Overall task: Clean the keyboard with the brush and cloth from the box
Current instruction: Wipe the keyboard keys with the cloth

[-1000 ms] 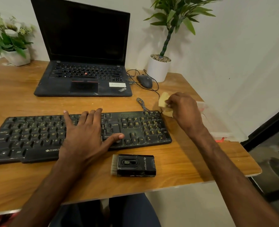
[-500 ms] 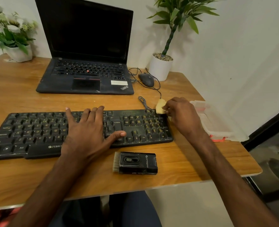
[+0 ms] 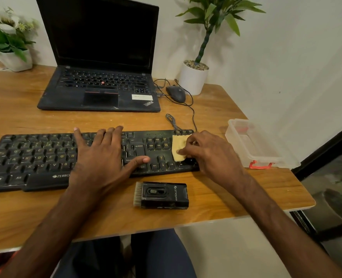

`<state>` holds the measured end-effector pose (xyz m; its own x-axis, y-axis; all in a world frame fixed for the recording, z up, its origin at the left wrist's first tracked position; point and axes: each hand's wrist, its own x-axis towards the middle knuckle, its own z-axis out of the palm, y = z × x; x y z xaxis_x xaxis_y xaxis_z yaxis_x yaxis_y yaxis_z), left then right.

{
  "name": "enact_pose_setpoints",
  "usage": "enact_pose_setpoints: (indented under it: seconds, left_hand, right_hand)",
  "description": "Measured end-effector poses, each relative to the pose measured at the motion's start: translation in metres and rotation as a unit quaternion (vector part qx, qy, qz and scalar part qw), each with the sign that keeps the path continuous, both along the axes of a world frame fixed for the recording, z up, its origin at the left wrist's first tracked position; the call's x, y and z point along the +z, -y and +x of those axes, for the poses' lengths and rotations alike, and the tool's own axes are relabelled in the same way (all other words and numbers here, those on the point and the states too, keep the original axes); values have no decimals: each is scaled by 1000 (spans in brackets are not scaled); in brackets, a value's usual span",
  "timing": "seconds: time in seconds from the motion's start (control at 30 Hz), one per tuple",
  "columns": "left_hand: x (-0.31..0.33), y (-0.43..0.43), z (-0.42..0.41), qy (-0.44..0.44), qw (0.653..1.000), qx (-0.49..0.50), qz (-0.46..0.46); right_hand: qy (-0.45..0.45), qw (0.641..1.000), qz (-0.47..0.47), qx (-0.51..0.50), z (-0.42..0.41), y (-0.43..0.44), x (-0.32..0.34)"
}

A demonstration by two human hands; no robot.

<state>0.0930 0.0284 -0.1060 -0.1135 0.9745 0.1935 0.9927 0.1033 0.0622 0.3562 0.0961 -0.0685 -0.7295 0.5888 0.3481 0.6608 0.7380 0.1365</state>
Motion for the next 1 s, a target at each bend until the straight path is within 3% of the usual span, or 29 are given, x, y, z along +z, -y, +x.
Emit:
enact_pose_setpoints:
  seconds: [0.13,0.2,0.33,0.43,0.6,0.7,0.9,1.0]
  left_hand:
    - [0,0,0,4,1000,-1,-1]
    - [0,0,1,4,1000,0,1]
    - [0,-1,0,-2,1000,3,-4]
    - [-1,-1,1,2,1000,1,4]
    - [0,-1,0,-9,1000,2,-4]
    - [1,-1,-1,-10,1000,11,-11]
    - [1,-1,0,-12,1000,11,-14]
    - [2,-2,1,-10,1000,-2,-14]
  right_hand:
    - [-68,995,13,-77,3,-19,7]
    - [-86,995,-5,-52,-4,-20,11]
    - [15,999,-39,7,-19,-8,7]
    - [26,998,-45,26,-11,-4,7]
    - [74,996,26,34,-20,-16,15]
    - [67,997,25,15,-28,-21,15]
    - [27,996,-65,61,-13,-10,14]
    - [45,997,-30,54,-19,-13,18]
